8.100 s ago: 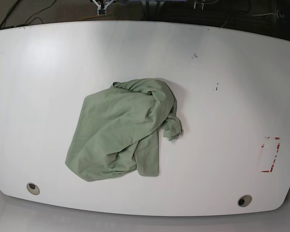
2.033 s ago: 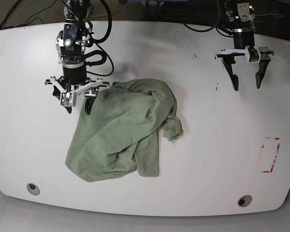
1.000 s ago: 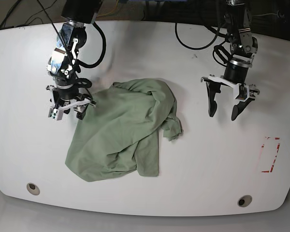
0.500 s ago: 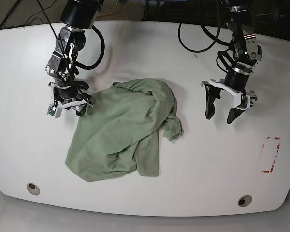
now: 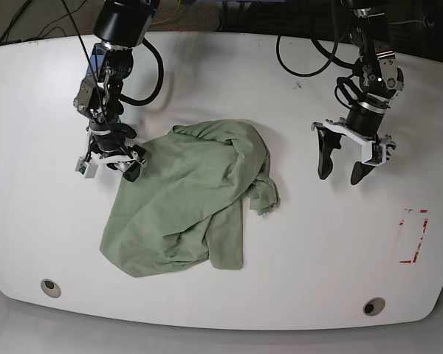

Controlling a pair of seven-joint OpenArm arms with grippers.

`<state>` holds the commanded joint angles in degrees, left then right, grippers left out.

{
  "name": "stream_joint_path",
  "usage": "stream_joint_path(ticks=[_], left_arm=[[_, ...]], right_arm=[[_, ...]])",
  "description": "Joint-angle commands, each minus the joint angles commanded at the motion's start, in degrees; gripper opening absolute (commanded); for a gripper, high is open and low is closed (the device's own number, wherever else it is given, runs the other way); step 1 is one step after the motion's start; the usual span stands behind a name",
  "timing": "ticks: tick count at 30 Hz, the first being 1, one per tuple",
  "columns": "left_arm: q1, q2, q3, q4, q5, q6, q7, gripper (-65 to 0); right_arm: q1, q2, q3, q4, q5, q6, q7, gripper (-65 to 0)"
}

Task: Layout the t-shirt on the table in an organized manner, then fold the t-shirt properly
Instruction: 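Grasp an edge of the green t-shirt with the right gripper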

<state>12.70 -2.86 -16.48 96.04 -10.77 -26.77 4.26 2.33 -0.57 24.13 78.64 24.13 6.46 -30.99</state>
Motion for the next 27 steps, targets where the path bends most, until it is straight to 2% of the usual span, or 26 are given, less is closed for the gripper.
stream_joint_path(ticks=[10,16,22,27], left_arm=[[0.09,-0.18,0.00,0.00,0.00,0.00,0.00,-24.1],[0.09,-1.49,0.00,0.00,0.00,0.00,0.09,-24.1],[0.09,-1.58,0.00,0.09,0.00,0.00,0.09,-24.1],[0.00,-1.58,0.00,0.09,0.00,0.00,0.09,-24.1]], right_arm=[[1.49,-0.35,-0.18,-0.35,0.18,0.09,-0.09,-32.1],[3.78,-1.23,-1.23,-2.64,-0.09,0.09,-0.09,-32.1],[7.56,-0.97,-1.14,-8.09,-0.26,0.09,0.18,-32.2],[8.97,0.62,-1.14,-9.58,0.09,0.09,0.18,-32.4]])
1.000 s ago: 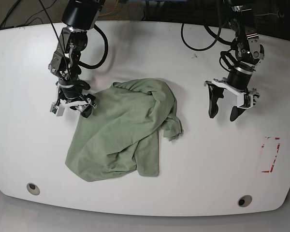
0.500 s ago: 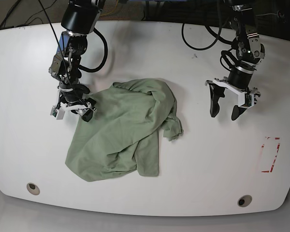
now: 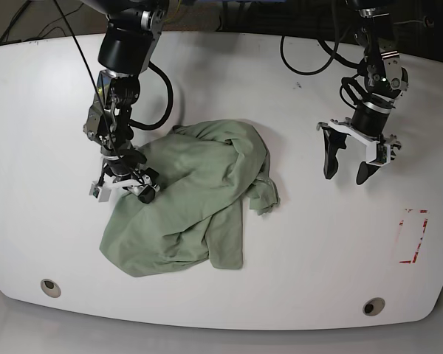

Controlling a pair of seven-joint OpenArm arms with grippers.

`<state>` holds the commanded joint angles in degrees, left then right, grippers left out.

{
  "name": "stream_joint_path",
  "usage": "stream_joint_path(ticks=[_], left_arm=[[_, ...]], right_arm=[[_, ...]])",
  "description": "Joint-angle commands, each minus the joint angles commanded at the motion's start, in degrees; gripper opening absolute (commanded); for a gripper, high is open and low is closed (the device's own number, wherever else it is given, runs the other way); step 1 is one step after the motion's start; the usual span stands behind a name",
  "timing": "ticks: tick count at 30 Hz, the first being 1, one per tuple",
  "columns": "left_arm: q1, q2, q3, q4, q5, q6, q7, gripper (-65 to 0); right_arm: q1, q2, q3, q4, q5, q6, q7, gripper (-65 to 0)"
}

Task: Layout the t-shirt on the table in an organized manner, then fold the t-shirt properly
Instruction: 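Grasp an edge of the green t-shirt with the right gripper, then grasp another edge of the t-shirt with the left gripper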

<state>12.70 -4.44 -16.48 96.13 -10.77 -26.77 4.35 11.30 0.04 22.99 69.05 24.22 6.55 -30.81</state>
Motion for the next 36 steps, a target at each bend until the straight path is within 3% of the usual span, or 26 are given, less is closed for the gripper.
stream_joint_path(ticks=[4,7,9,12,21,25,31,36], left_arm=[[0.00,0.00,0.00,0.00,0.00,0.00,0.00,-24.1],[0.00,0.00,0.00,-0.09,0.09,0.00,0.09,-24.1],[0.00,0.00,0.00,-0.09,0.09,0.00,0.09,-24.1],[-0.09,0.00,0.26,-0.35,0.09,0.00,0.18,-24.1],[-0.26,0.09,2.20,-0.35,0.09,-0.09,0.97,-24.1],[-2.11,0.09,4.13,-0.35,-0.09,-0.26,5.19,-24.0],[-7.03,0.44,5.36,-2.55,-0.09,-5.19,11.69,-24.0],[-11.34,2.73,5.45,-5.89,0.00,-5.45,12.13,-24.0]], right_arm=[[0.18,0.26,0.00,0.00,0.00,0.00,0.00,-32.9],[0.18,0.26,0.00,0.00,-0.26,0.00,0.00,-39.1],[0.18,0.35,0.00,0.00,-0.35,0.00,0.00,-46.1],[0.00,0.53,0.00,0.00,-0.35,0.00,-0.09,-64.5],[-1.32,1.05,-0.18,0.26,-0.09,0.00,-0.18,-65.0],[-1.76,1.14,-0.18,0.26,0.00,0.00,-0.18,-65.0],[-1.85,1.14,-0.18,0.26,-0.09,0.00,-0.26,-65.0],[-1.93,1.14,-0.18,0.26,-0.18,0.00,-0.26,-65.0]])
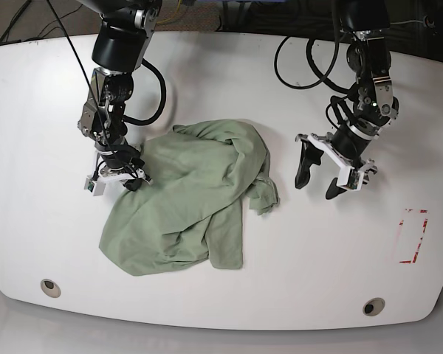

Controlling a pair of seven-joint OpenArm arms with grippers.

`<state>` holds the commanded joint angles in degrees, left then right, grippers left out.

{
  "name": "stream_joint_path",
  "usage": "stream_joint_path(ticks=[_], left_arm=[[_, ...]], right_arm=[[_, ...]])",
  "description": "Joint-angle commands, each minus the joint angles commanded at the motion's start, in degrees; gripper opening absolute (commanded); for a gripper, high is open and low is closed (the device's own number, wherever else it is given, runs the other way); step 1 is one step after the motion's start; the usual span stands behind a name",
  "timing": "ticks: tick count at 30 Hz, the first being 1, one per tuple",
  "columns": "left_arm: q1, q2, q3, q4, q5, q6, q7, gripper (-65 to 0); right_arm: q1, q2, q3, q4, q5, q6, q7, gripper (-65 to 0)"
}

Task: Layout the t-shirt on the table in an organized manner, then fold the t-shirt properly
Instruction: 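Grasp another edge of the t-shirt with the left gripper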

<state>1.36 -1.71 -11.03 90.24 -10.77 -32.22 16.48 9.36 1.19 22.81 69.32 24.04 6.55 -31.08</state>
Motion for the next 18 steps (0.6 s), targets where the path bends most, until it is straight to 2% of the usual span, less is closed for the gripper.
stream_joint_path(ticks=[5,18], left_arm=[[-4.22,1.32,0.79,-6.15,0.09,0.00,0.00,-24.0],[-12.40,1.58,6.24,-21.63,0.09,0.00,0.00,-24.1]], right_arm=[[0.00,0.00,0.00,0.00,0.00,0.00,0.00,-65.0],[0.00,0.00,-0.09,0.00,-0.09,0.00,0.00,-65.0]])
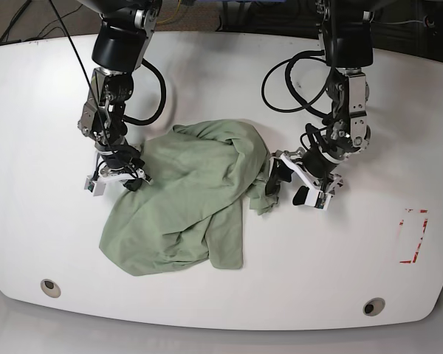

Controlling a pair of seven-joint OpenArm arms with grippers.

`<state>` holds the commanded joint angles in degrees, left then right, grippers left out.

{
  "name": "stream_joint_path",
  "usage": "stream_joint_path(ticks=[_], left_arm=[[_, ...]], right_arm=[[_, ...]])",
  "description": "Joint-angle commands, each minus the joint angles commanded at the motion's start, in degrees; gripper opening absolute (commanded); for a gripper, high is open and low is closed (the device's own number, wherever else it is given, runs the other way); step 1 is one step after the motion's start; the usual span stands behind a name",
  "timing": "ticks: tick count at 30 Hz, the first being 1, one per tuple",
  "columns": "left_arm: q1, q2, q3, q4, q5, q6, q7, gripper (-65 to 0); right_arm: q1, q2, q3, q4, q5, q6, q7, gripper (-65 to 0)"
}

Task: Layout the t-shirt on the table in an organized manner, then fold the t-shirt properly
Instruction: 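Grasp another edge of the t-shirt with the left gripper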

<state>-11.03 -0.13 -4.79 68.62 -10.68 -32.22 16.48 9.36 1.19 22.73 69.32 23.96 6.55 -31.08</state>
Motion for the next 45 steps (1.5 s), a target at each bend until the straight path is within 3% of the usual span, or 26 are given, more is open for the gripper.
stream_joint_path(ticks=[17,20,26,29,37,45], left_arm=[[-3.43,0.18,5.36,-5.71,0.00,0.00,-0.09,-24.8],[-3.43,0.18,5.36,-5.71,0.00,0.00,-0.18,-30.7],[-3.60,0.18,5.36,-5.98,0.00,0.00,-0.26,-52.4],[-3.69,0.18,5.36,-5.98,0.00,0.09,-0.26,-57.1],[-3.87,0.09,5.45,-5.89,0.00,0.09,-0.26,-62.1],[-3.60,-0.26,5.19,-3.69,0.00,0.09,-0.26,-62.1]], right_arm=[[0.00,0.00,0.00,0.00,0.09,0.00,0.00,-65.0],[0.09,0.00,0.00,0.00,0.26,0.00,0.00,-65.0],[0.18,0.00,0.00,0.00,0.26,0.00,0.00,-65.0],[0.26,0.00,0.00,0.00,0.26,0.00,0.00,-65.0],[0.26,0.00,0.00,0.00,0.26,0.00,0.00,-65.0],[0.09,0.00,0.00,1.93,0.00,0.00,0.00,-65.0]])
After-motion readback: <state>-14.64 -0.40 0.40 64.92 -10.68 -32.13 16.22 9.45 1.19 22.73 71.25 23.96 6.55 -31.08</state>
